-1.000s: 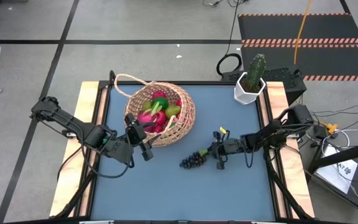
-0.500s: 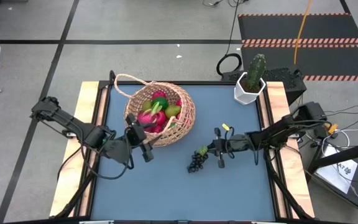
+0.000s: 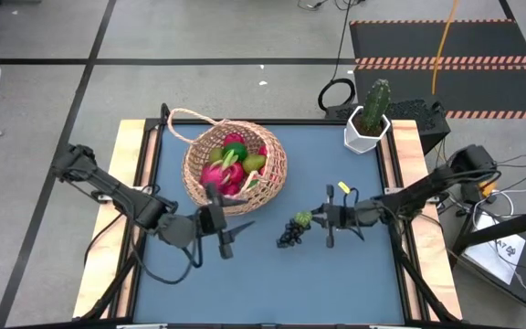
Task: Build produce basket
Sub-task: Put the black grapes into the basket
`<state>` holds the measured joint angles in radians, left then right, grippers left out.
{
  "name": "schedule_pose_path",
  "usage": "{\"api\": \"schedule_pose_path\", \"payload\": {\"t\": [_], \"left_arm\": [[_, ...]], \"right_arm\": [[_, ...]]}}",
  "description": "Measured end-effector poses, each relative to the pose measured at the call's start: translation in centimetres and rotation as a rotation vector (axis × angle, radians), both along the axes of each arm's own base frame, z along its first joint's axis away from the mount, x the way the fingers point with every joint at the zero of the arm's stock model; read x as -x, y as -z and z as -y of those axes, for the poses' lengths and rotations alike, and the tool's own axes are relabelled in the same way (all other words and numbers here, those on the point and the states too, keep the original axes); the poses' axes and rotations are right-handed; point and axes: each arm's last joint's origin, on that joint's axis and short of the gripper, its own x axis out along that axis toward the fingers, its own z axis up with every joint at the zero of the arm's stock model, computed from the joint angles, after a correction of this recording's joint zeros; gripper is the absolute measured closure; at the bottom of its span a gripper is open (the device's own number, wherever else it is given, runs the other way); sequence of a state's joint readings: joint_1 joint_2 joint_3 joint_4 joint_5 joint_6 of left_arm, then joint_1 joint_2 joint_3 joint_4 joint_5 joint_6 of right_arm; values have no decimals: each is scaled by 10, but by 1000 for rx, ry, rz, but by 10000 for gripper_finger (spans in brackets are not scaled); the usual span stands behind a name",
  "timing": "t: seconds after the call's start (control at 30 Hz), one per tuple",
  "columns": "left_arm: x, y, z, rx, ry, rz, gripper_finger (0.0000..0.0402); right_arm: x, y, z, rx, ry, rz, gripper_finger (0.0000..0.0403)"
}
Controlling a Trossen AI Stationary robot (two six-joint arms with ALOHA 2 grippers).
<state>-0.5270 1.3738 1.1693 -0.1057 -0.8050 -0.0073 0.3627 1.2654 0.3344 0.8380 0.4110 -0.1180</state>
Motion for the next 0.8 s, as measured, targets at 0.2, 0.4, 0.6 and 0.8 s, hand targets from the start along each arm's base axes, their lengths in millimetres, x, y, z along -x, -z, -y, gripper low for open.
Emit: {"api": "schedule_pose_path", "payload": {"t": [0.2,0.4,0.6,0.8], "left_arm": [[-7,0,1,-25,2,29,163],[-8,-3,4,-24,24,56,163],[-23,10,10,-89,60,35,163],[-45,23,13,-146,122,58,163]], "right_arm": [[-2,-20,-20,180,23,-21,401],[-7,-43,-43,372,69,-37,401],[-4,-56,-55,458,144,-19,401],[-2,-53,-57,529,142,-50,401]]}}
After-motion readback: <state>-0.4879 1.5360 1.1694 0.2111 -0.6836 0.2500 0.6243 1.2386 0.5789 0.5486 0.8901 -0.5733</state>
